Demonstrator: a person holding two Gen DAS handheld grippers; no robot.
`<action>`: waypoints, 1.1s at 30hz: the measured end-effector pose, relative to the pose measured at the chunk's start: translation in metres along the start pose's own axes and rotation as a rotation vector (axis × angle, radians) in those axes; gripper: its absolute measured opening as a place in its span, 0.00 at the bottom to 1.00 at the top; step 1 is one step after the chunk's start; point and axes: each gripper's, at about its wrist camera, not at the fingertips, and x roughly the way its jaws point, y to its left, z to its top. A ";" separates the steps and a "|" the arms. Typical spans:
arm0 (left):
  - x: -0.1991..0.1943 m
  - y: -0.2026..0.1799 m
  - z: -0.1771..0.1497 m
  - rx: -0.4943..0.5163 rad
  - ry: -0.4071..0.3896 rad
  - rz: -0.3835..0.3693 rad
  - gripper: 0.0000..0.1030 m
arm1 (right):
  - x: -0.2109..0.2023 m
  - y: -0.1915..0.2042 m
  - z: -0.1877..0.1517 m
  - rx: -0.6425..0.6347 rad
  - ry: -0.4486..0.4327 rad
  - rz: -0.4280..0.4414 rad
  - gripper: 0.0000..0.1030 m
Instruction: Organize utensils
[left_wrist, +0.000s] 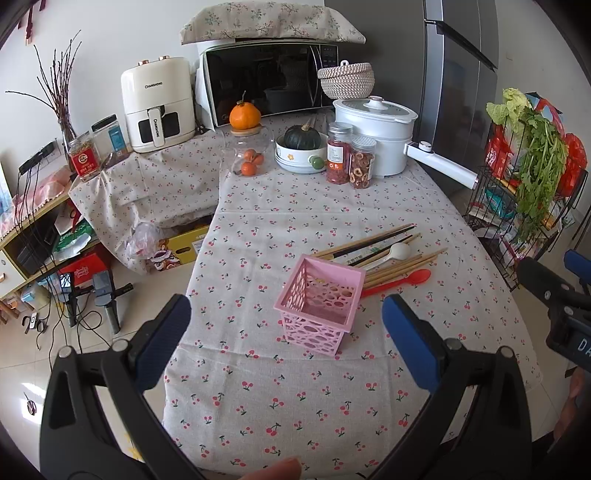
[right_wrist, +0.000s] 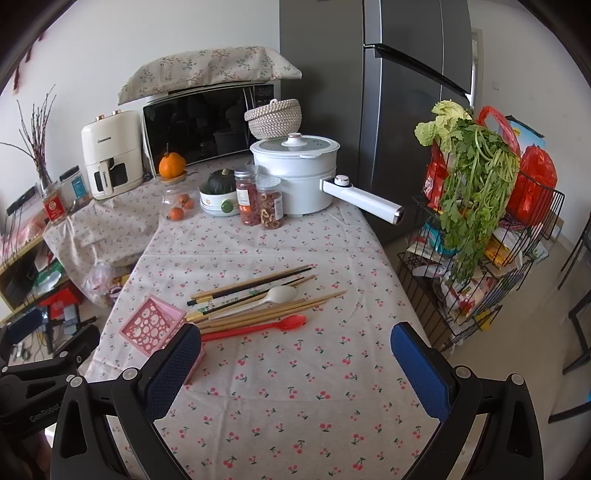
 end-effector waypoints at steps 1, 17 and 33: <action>0.000 0.000 0.000 0.000 -0.001 0.001 1.00 | 0.000 -0.001 0.000 -0.001 0.001 0.001 1.00; -0.007 0.005 0.003 -0.021 -0.029 -0.012 1.00 | -0.008 -0.004 0.004 0.000 -0.036 -0.044 1.00; -0.007 0.002 0.005 -0.006 -0.064 0.025 1.00 | -0.017 -0.003 0.006 -0.019 -0.063 -0.086 1.00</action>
